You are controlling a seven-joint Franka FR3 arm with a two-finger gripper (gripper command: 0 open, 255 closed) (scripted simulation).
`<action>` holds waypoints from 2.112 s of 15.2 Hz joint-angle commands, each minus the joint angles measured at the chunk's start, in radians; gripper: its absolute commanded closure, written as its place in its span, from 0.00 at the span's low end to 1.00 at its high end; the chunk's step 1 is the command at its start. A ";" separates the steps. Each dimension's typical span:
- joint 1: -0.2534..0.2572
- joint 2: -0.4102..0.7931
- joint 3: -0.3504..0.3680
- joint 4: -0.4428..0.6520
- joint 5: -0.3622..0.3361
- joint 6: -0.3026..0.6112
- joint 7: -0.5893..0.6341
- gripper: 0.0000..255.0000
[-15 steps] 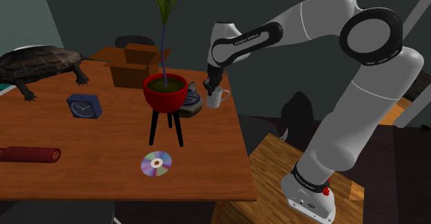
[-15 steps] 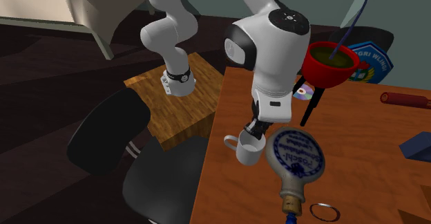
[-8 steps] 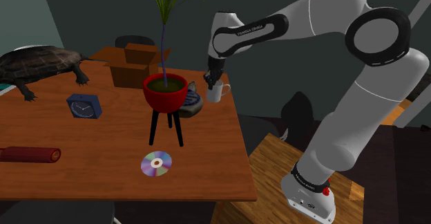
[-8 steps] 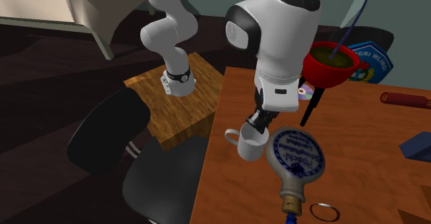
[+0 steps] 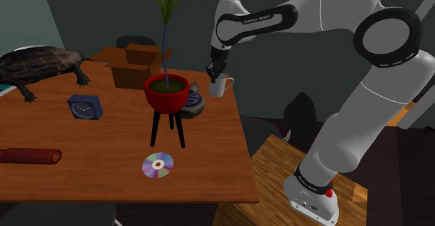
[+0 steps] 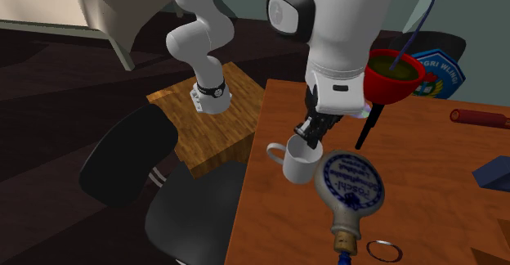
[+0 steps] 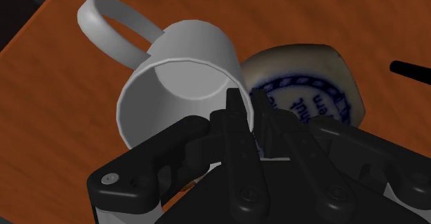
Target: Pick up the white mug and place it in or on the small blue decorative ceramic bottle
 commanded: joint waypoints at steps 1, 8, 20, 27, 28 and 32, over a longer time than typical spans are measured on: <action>0.000 -0.010 0.000 0.017 -0.001 -0.028 0.000 1.00; 0.000 -0.024 0.001 0.097 -0.002 -0.121 0.001 1.00; 0.001 -0.023 0.001 0.259 -0.001 -0.282 0.000 1.00; 0.041 0.176 0.042 0.594 0.003 -0.419 0.080 1.00; 0.048 0.215 0.048 0.660 0.003 -0.446 0.093 1.00; 0.062 0.285 0.057 0.754 0.001 -0.470 0.117 1.00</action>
